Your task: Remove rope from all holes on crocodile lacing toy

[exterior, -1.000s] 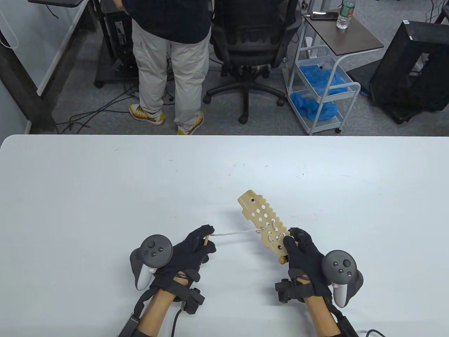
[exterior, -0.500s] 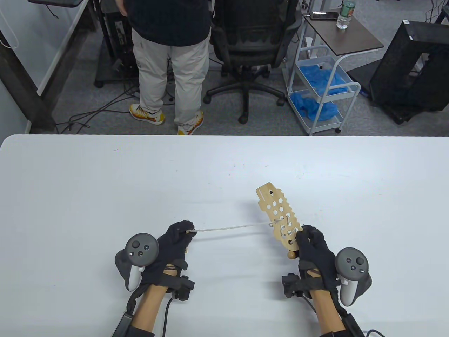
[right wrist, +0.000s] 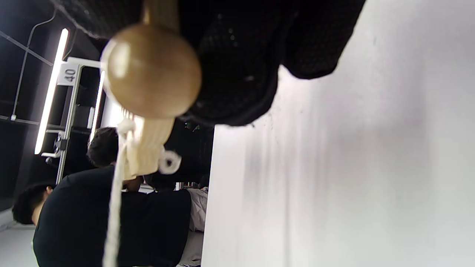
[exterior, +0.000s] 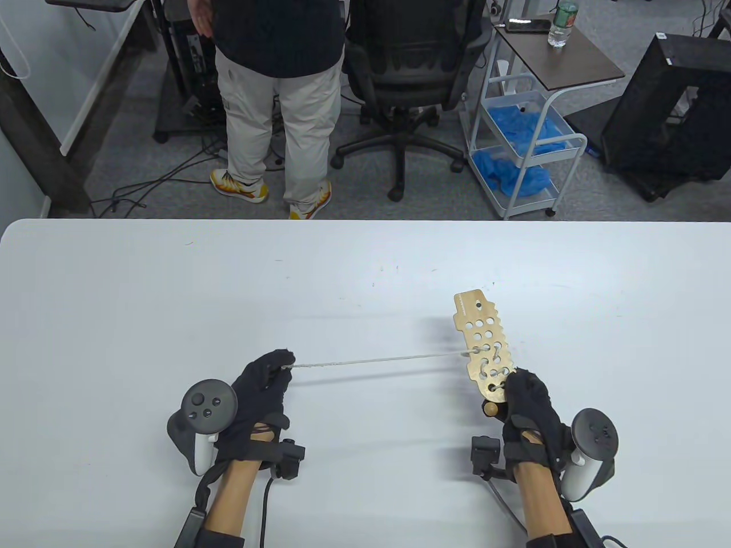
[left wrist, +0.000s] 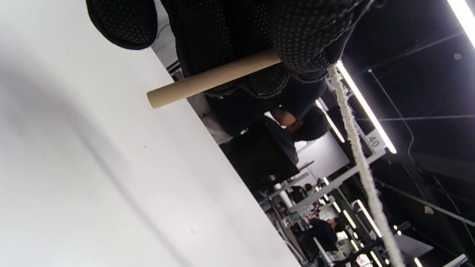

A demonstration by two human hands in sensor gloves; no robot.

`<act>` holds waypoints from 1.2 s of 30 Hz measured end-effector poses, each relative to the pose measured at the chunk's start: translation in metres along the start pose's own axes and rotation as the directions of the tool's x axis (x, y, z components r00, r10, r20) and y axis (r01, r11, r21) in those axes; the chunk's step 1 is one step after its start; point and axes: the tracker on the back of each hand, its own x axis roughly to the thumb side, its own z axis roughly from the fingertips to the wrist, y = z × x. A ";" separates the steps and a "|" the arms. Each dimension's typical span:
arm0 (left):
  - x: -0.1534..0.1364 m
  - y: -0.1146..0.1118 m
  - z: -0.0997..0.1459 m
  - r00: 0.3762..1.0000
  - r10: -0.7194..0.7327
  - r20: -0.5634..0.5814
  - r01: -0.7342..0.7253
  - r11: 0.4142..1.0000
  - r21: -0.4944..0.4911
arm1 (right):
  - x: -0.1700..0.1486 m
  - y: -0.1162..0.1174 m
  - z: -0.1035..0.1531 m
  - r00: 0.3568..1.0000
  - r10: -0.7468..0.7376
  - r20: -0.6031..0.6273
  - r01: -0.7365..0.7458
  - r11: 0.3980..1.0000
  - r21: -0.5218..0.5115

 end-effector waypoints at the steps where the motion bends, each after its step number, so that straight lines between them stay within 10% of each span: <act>1: -0.002 0.002 -0.001 1.000 0.008 -0.007 -0.008 1.000 0.007 | -0.001 -0.001 0.000 1.000 -0.019 -0.017 0.019 1.000 0.000; 36: -0.027 0.033 -0.003 0.985 0.160 -0.067 -0.143 0.968 0.207 | -0.006 0.006 0.002 0.996 -0.063 -0.056 0.066 0.996 0.059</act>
